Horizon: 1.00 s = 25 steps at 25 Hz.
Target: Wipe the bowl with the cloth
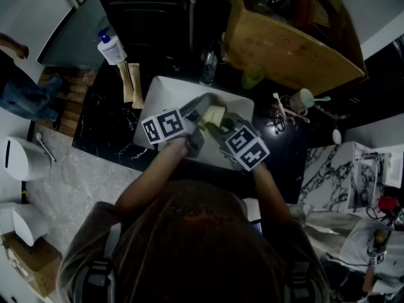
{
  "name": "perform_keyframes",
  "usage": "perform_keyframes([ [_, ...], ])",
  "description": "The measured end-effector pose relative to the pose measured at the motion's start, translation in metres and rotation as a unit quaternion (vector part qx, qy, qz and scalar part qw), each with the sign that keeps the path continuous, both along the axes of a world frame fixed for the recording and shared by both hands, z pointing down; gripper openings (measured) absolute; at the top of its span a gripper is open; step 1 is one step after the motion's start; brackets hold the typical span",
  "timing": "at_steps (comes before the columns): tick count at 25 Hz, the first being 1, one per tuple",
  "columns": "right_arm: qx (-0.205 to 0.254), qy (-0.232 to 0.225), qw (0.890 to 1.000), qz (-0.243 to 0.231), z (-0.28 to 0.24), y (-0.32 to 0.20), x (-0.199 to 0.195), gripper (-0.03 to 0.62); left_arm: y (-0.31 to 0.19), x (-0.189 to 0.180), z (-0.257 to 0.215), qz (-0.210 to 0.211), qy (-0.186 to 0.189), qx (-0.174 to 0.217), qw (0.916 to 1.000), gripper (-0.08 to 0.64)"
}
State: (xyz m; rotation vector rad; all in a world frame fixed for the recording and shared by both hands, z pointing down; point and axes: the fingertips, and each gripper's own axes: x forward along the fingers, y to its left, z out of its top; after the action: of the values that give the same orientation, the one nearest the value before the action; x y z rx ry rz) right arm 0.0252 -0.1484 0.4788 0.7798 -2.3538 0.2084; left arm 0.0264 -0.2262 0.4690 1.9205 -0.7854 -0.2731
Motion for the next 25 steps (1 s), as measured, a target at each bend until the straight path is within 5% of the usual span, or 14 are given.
perform_keyframes([
  [18, 0.066, 0.004, 0.996, 0.057, -0.022, -0.031, 0.018, 0.018, 0.006, 0.011, -0.003, 0.019, 0.030, -0.007, 0.9993, 0.236],
  [25, 0.134, 0.090, 0.984, 0.073, -0.026, -0.045, 0.037, 0.018, 0.008, 0.012, -0.006, 0.027, 0.023, 0.001, 0.9994, 0.235],
])
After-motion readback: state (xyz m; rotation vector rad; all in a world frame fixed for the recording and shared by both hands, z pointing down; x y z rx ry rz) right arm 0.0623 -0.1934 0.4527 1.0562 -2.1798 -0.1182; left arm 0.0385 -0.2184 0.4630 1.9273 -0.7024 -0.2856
